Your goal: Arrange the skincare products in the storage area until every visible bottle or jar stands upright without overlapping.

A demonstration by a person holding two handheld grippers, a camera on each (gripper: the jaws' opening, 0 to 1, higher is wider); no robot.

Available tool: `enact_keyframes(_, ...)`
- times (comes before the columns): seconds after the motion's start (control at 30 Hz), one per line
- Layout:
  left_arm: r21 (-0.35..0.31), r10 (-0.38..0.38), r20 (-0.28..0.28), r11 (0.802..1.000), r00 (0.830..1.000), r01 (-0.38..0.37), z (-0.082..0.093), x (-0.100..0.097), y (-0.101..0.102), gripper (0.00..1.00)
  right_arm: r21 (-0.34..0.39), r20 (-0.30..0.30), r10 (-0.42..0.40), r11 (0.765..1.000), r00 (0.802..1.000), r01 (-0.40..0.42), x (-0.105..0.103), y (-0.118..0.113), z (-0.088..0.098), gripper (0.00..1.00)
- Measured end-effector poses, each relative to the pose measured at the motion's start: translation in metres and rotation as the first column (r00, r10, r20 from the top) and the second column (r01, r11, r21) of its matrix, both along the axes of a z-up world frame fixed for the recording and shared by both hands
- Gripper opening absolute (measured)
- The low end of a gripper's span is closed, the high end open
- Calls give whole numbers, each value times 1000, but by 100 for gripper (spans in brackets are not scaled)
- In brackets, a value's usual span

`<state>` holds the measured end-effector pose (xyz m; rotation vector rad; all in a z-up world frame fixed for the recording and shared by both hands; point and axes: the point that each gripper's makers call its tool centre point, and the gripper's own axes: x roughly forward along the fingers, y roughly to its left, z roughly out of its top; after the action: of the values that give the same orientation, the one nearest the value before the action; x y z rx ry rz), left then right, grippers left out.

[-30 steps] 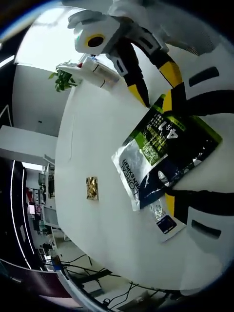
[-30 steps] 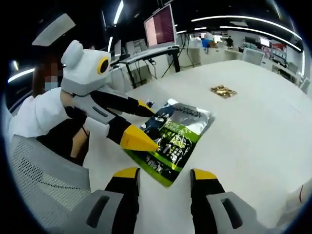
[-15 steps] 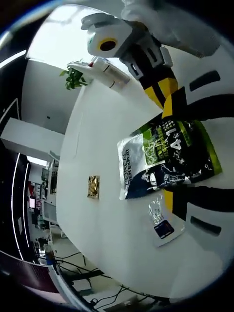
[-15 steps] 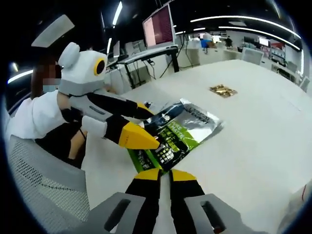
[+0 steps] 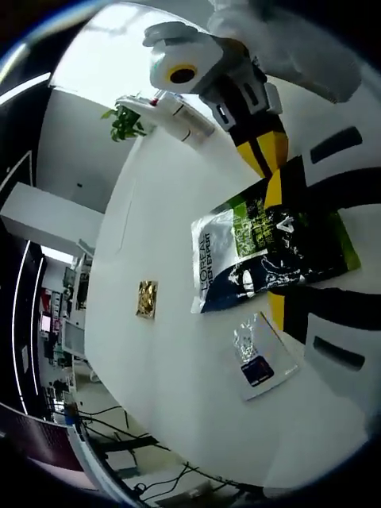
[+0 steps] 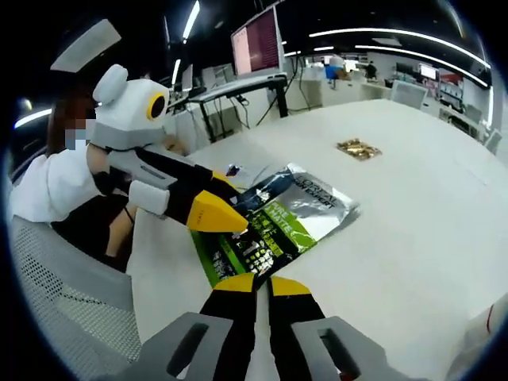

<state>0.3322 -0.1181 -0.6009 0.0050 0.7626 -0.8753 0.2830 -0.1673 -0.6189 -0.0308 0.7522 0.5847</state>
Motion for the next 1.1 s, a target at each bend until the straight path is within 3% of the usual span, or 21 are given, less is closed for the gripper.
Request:
enact_keyframes(0.2, -34, 67, 9, 997, 998, -66, 9, 8, 6, 14, -2, 2, 0, 1000, 1000, 0, 1, -1, 0, 0)
enact_keyframes(0.27, -98, 114, -6, 989, 994, -114, 16, 19, 11, 8, 0, 0, -1, 1000, 1000, 1, 2, -1, 0, 0)
enact_keyframes(0.33, -118, 114, -15, 986, 993, -115, 19, 19, 12, 4, 1, 0, -2, 1000, 1000, 2, 3, -2, -1, 0)
enact_keyframes(0.5, -100, 83, -18, 991, 996, -85, 17, 11, 7, 8, 8, 2, -6, 1000, 1000, 6, 2, -2, 0, 0)
enact_keyframes(0.7, -201, 88, -24, 975, 996, -91, 33, 25, 11, 0, 12, 7, -9, 1000, 1000, 8, 3, -3, -1, 0)
enact_keyframes(0.77, -237, 52, -52, 969, 997, -63, 38, 19, 5, 2, 11, 8, -7, 1000, 1000, 7, 2, -3, -1, 0)
enact_keyframes(0.93, -181, -16, -34, 983, 999, 10, 34, 9, -1, 14, 17, 7, -9, 1000, 1000, 9, 2, -2, -1, 0)
enact_keyframes(1.0, -203, -38, -49, 979, 998, 28, 37, 6, -3, 20, 19, 7, -10, 1000, 1000, 10, 1, -2, 0, 0)
enact_keyframes(1.1, -206, -28, -43, 978, 999, 19, 41, 9, 0, 12, 23, 6, -13, 1000, 1000, 13, 2, -3, -1, 0)
